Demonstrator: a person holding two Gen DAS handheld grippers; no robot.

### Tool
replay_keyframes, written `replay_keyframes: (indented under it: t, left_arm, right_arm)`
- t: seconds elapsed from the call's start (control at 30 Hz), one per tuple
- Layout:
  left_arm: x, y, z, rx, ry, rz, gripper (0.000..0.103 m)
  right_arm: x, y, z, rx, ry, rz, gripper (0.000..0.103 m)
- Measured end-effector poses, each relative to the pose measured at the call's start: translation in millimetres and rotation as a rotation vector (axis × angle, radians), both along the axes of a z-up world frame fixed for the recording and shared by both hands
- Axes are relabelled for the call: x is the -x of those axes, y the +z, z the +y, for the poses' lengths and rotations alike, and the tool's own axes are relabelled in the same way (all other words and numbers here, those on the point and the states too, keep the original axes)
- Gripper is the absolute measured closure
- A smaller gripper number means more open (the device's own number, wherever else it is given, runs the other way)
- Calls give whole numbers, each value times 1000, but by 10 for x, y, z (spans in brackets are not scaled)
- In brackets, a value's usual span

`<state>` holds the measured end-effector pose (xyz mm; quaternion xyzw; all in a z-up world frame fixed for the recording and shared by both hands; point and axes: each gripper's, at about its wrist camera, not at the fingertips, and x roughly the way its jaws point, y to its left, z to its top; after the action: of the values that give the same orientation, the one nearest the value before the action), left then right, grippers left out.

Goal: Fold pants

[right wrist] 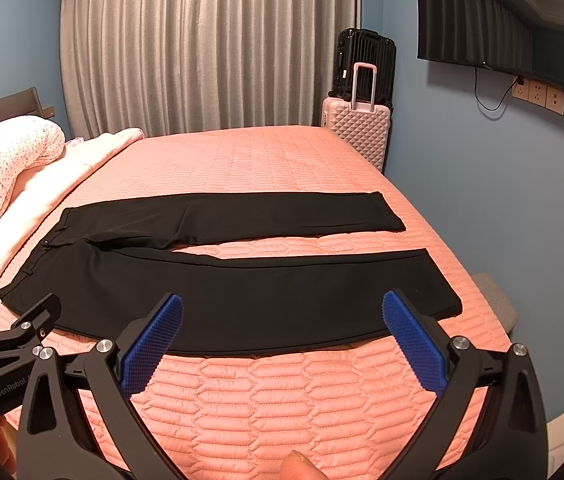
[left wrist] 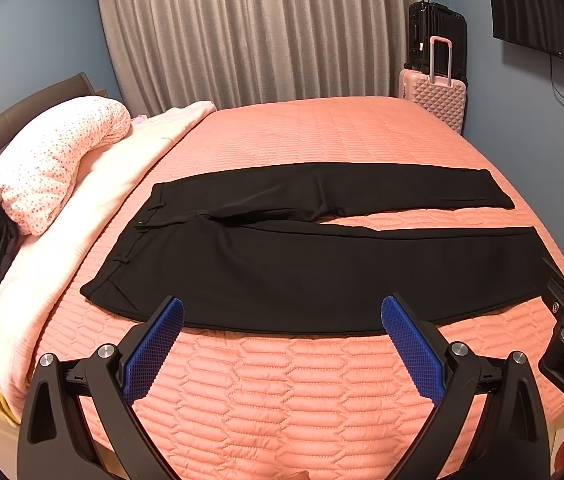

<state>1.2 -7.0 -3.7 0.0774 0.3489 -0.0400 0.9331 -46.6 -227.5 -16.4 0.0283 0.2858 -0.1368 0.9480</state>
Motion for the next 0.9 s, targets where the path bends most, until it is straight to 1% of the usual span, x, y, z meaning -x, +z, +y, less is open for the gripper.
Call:
replay_keyframes:
  t: [0.9]
  left_arm:
    - [22, -32, -6, 1, 3, -2, 5]
  right_arm:
    - [-3, -16, -5, -2, 1, 0, 5]
